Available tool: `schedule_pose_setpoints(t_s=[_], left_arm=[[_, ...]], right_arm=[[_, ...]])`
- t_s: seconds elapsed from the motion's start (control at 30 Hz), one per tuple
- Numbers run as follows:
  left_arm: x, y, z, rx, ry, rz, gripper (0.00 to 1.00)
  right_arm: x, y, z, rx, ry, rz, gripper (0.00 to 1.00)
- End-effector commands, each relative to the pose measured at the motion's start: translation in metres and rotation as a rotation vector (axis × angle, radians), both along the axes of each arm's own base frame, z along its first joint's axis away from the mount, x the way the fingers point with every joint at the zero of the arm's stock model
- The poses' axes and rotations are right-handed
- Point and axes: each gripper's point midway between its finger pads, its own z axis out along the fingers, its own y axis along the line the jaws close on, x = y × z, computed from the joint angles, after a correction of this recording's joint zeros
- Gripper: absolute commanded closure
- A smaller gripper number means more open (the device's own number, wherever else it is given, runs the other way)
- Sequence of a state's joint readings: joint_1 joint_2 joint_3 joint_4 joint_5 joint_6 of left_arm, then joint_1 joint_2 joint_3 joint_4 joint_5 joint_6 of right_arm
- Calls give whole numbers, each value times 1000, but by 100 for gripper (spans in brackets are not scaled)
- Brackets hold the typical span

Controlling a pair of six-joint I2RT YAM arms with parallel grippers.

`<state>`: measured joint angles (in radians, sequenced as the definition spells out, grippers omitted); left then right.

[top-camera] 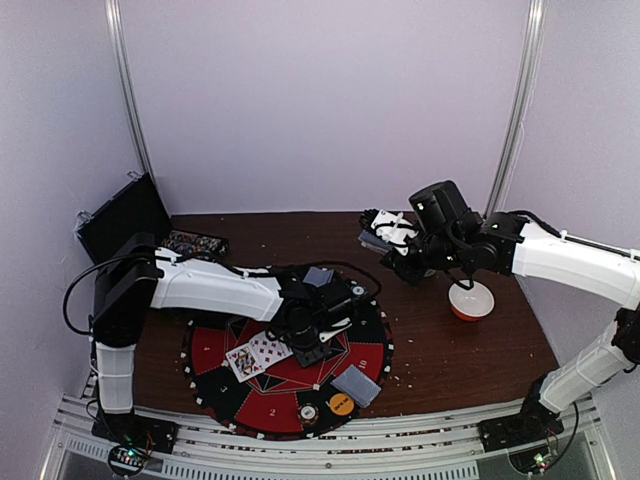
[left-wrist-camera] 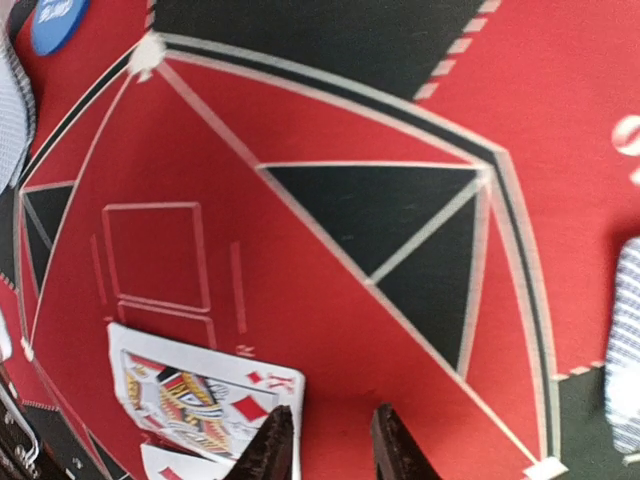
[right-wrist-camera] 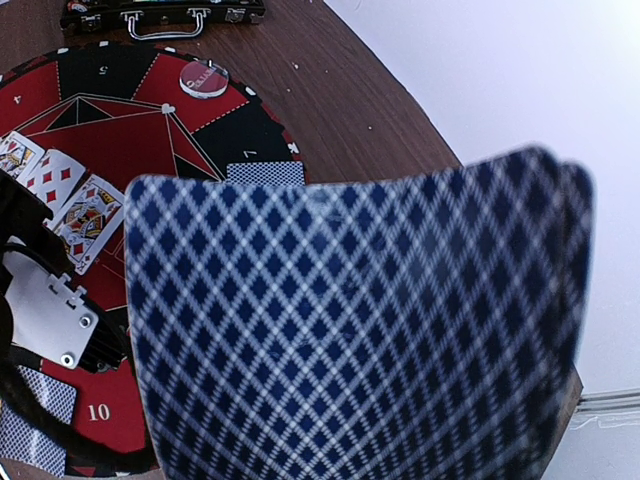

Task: Distribute texas hold em gaming equipment
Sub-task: Flop the poker card into the community card area, then pick up the poker card from the face-down deck piles.

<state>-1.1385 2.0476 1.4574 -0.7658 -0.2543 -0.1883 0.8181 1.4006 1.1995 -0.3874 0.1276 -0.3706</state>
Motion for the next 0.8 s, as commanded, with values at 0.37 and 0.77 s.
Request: schedule_pose_setpoints(t_s=[0.37, 0.77], left_arm=[[17, -13, 158, -752, 161, -115, 55], [52, 14, 275, -1321, 166, -79, 10]], right_arm=[[1, -12, 24, 15, -49, -24, 71], [-30, 52, 19, -15, -82, 164, 71]])
